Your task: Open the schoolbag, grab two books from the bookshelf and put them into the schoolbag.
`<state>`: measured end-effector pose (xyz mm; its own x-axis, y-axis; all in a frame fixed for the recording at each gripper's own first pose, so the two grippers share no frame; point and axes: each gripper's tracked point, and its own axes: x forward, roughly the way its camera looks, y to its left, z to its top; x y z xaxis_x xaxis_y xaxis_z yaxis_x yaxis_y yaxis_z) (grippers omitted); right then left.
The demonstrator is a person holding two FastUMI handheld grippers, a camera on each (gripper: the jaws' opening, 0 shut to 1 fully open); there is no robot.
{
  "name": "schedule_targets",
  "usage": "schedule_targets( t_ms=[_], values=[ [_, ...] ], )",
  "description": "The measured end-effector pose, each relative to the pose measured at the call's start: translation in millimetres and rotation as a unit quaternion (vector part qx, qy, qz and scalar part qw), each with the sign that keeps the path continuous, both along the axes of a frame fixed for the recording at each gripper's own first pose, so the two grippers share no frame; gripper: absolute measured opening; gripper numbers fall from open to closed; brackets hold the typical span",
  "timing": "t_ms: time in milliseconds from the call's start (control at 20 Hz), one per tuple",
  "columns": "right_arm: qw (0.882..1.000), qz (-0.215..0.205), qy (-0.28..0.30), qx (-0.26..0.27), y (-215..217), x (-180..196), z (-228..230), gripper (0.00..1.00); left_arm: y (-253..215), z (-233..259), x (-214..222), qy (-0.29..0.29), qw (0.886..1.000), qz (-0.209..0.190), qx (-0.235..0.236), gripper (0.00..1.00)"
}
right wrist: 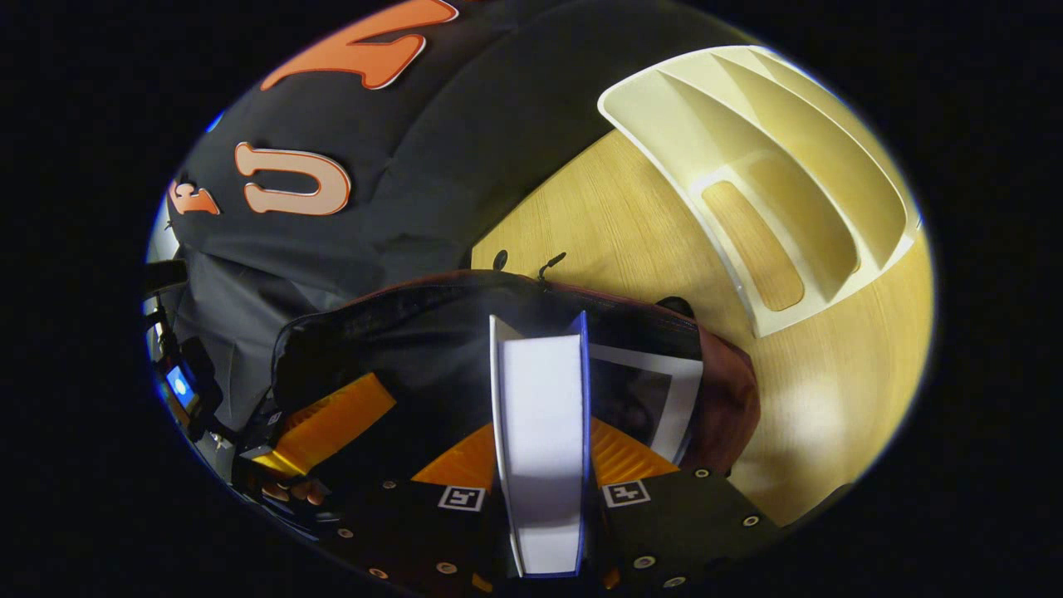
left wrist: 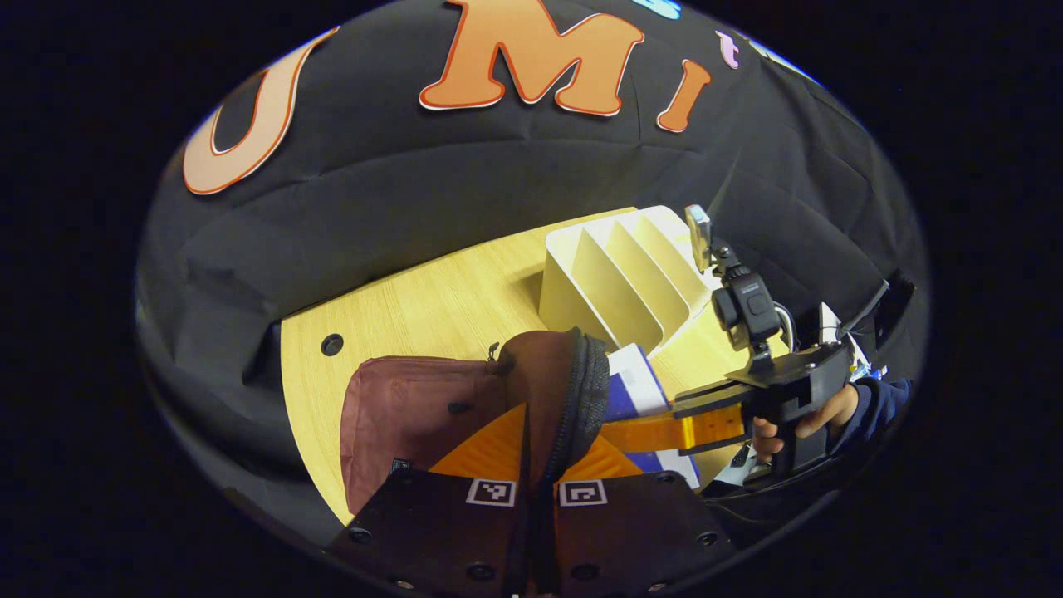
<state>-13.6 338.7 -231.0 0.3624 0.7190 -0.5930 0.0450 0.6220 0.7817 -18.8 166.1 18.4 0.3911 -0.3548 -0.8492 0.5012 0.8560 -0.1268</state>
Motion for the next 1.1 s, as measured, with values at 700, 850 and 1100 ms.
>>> schedule_targets(
  t_ms=[700,850,1100],
  values=[
    [0.997,-0.023,-0.046,-0.055,37,17,-46,0.41,-3,-6,4,-0.004,0.999,0.029,-0.033,0.05],
    [0.996,-0.026,-0.057,-0.067,8,20,-31,0.87,1,-15,0,0.005,0.997,0.06,-0.038,0.05],
    [0.989,-0.081,-0.108,-0.064,-73,36,5,0.97,-21,-24,-17,0.014,0.996,0.085,-0.032,0.23]
  ],
)
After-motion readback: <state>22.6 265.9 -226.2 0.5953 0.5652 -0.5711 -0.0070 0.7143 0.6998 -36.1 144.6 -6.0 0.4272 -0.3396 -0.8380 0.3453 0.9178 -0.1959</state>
